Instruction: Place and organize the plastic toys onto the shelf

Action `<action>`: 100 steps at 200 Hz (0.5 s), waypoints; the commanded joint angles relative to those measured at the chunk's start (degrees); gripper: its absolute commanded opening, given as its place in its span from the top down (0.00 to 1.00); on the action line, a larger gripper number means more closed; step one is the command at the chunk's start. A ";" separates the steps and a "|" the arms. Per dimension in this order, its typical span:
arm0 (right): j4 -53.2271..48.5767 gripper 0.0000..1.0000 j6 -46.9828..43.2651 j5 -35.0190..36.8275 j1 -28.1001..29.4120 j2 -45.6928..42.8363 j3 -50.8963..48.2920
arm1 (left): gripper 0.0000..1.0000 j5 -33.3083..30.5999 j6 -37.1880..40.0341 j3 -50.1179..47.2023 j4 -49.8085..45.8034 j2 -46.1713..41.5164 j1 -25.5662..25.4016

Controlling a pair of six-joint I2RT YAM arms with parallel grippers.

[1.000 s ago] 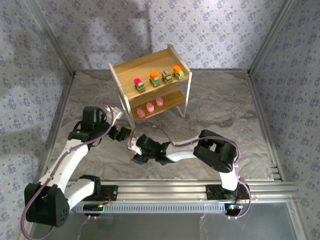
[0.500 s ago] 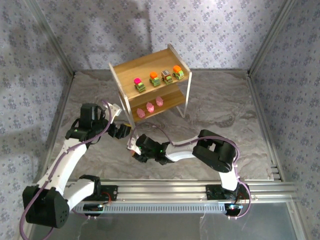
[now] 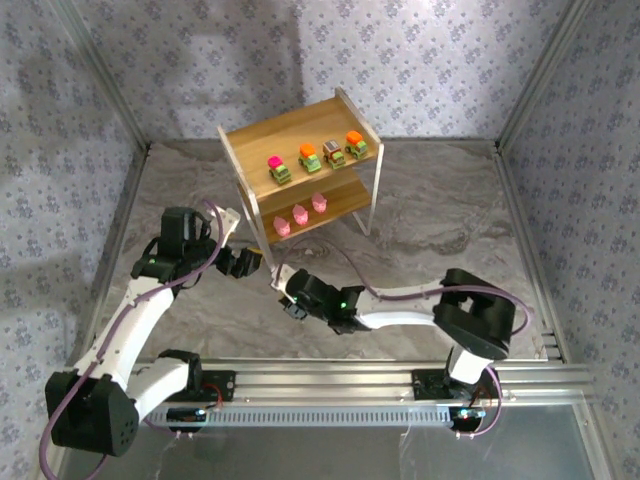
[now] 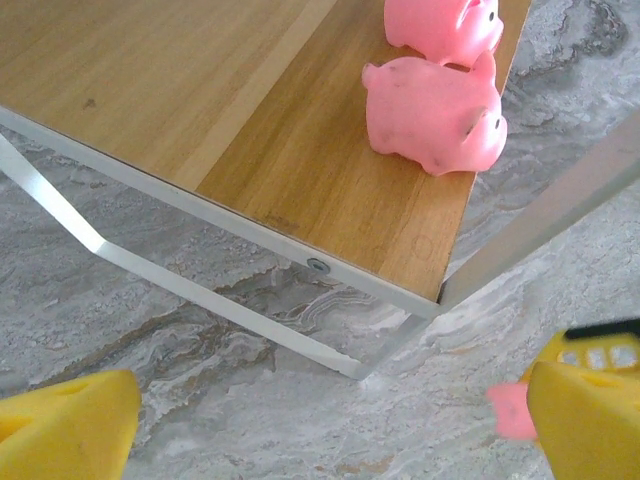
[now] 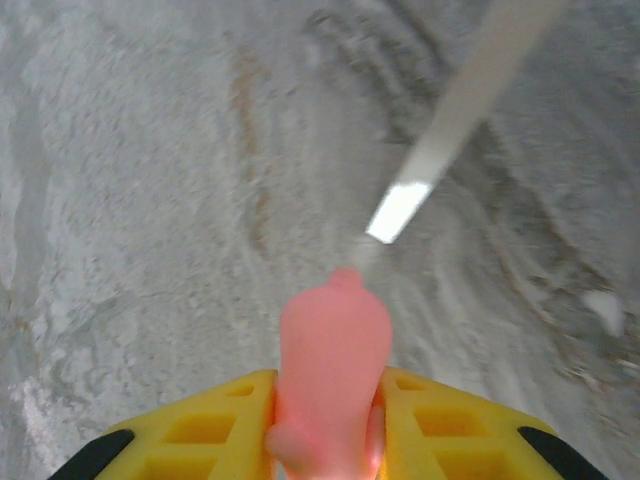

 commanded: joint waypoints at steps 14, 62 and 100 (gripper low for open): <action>-11.91 0.70 6.57 7.78 -3.03 -6.76 2.16 | 0.01 0.67 0.33 -0.90 -0.37 -1.22 0.02; -17.76 0.70 9.49 11.12 -9.48 -13.48 4.13 | 0.01 0.46 0.76 -0.97 -1.04 -1.46 -0.42; -19.95 0.69 10.79 12.69 -15.54 -14.24 7.08 | 0.01 0.69 0.68 -0.93 -1.35 -1.44 -0.78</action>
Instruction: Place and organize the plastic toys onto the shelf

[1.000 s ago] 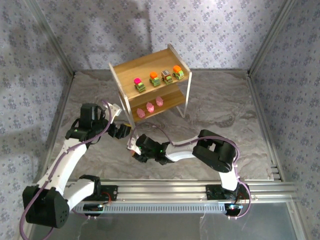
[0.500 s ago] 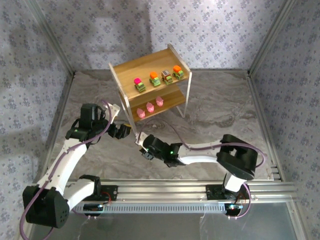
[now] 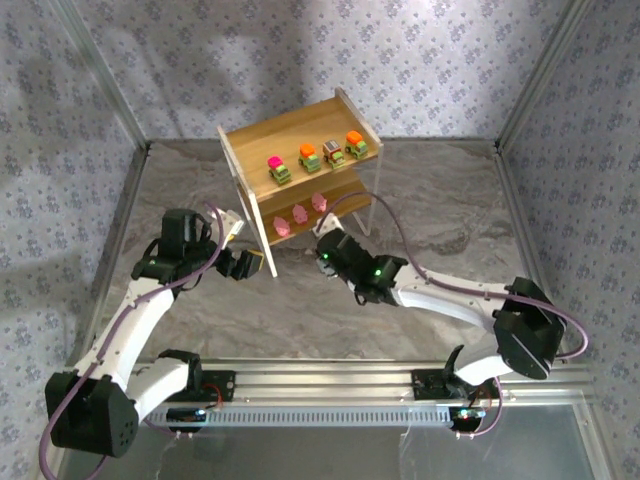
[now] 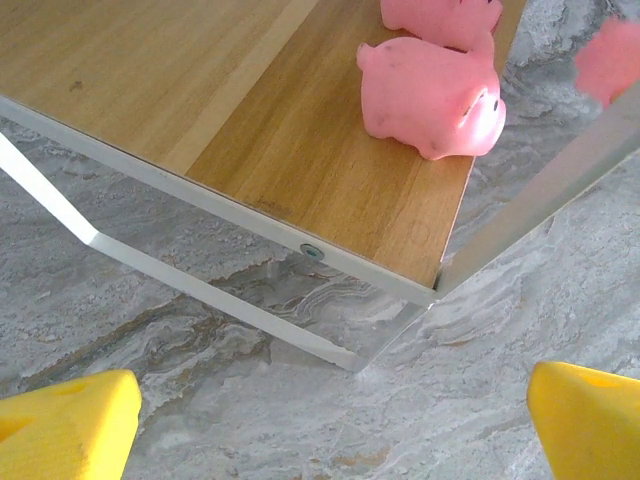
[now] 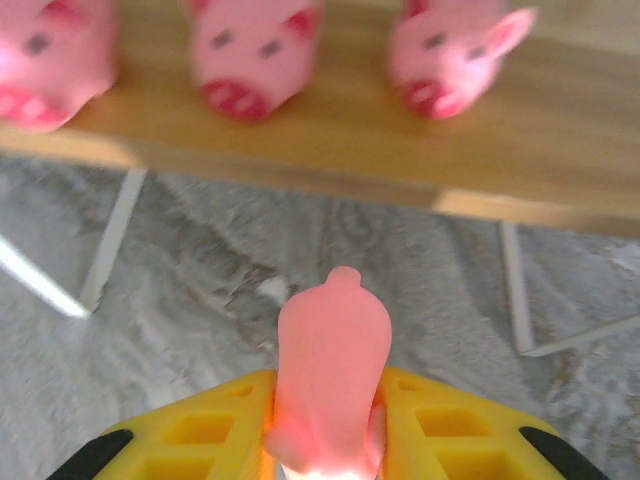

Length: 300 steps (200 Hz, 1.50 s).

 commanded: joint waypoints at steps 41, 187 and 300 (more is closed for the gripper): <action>-4.20 0.69 3.52 3.42 -8.00 -0.33 5.03 | 0.01 0.53 0.50 -0.77 -0.66 -1.05 -0.76; -0.44 0.69 3.62 0.30 -13.39 6.62 10.04 | 0.01 -0.64 0.60 -1.02 -0.31 -0.96 -0.77; 3.76 0.69 4.15 1.02 -12.71 7.73 9.99 | 0.01 -0.70 0.50 -1.39 0.05 -0.87 -0.77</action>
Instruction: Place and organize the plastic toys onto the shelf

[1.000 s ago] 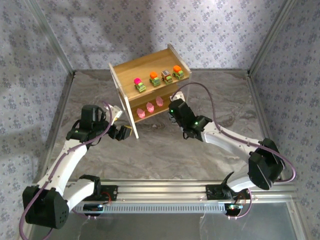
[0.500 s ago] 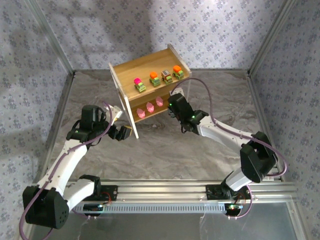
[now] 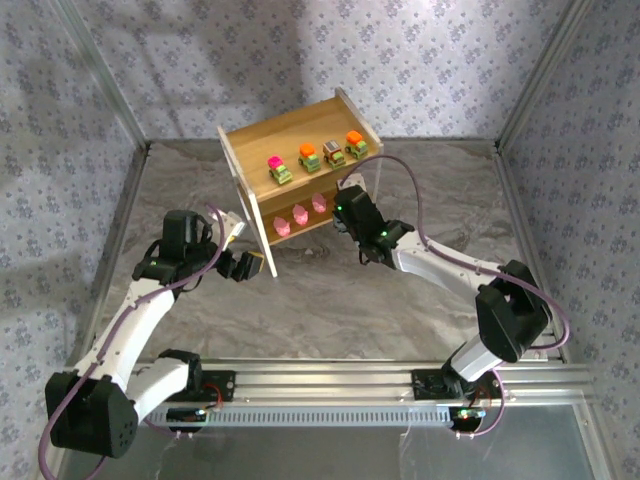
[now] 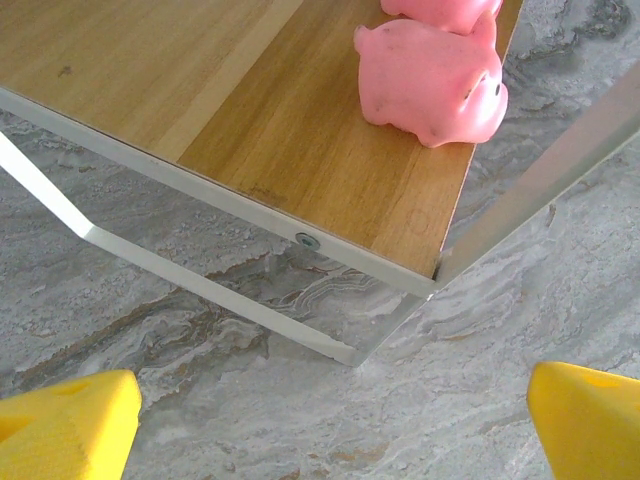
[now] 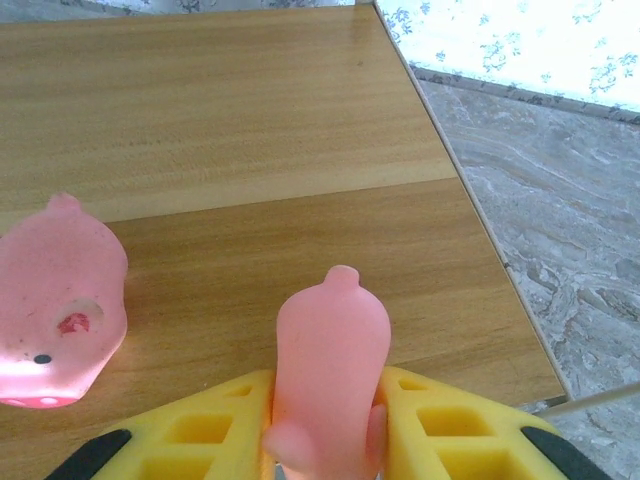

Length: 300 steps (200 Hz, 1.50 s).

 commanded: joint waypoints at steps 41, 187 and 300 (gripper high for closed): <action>2.56 0.69 1.25 1.46 0.82 1.10 1.68 | 0.01 -0.20 0.50 -0.78 -0.06 -0.83 -0.44; 1.50 0.57 1.07 1.86 0.64 2.99 2.94 | 0.01 -0.20 0.91 -0.78 -0.41 -0.92 -0.44; 0.94 0.45 0.19 3.65 1.32 -0.76 2.17 | 0.01 -0.50 0.42 -0.87 0.03 -0.83 -0.27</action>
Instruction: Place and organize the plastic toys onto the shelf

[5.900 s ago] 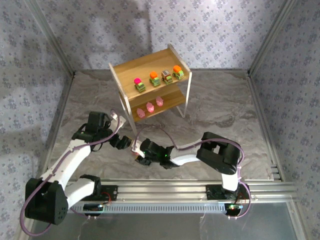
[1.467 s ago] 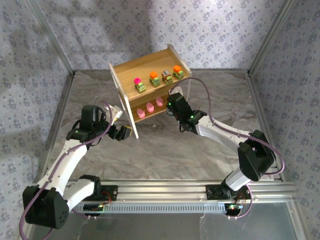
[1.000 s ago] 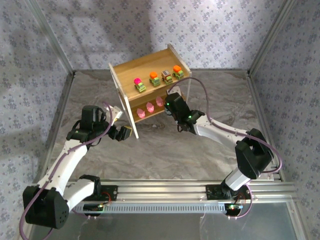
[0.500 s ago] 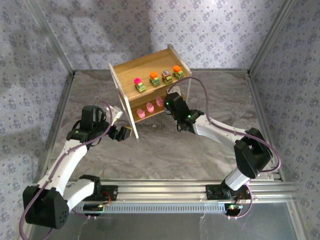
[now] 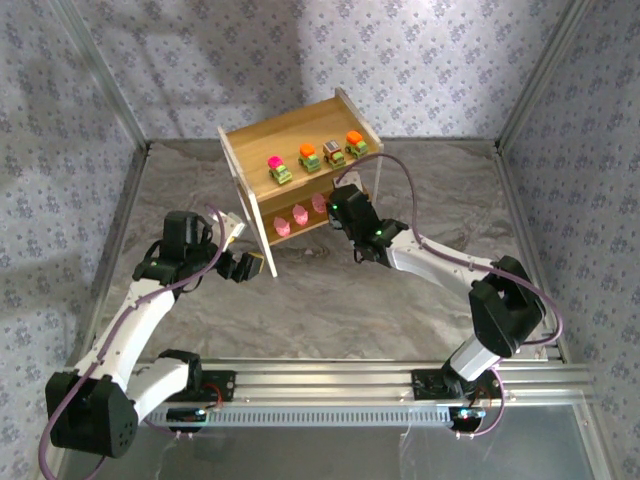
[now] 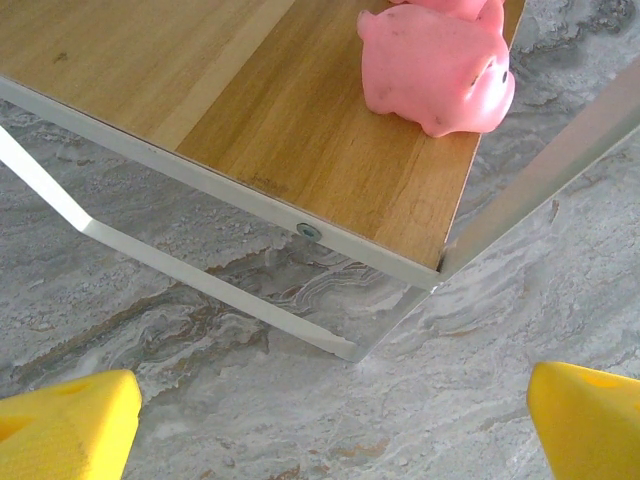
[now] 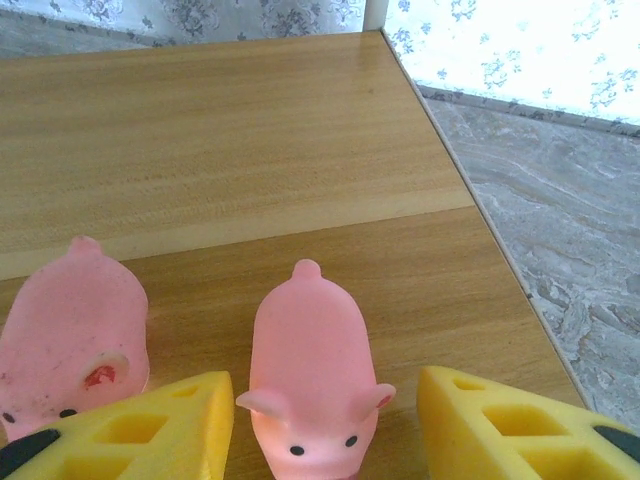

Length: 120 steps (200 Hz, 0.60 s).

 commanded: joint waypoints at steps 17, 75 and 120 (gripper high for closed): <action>-1.34 0.44 -0.44 2.59 0.79 -3.31 0.59 | 0.01 -0.15 0.29 -0.28 -0.06 -0.83 -0.31; -2.47 0.44 -0.09 4.18 1.92 -6.19 -1.61 | 0.01 -0.25 0.19 0.01 0.11 -0.43 -0.20; -5.57 0.41 1.19 7.10 4.44 -11.57 -6.21 | 0.01 -0.77 0.38 0.34 -0.62 -0.48 0.21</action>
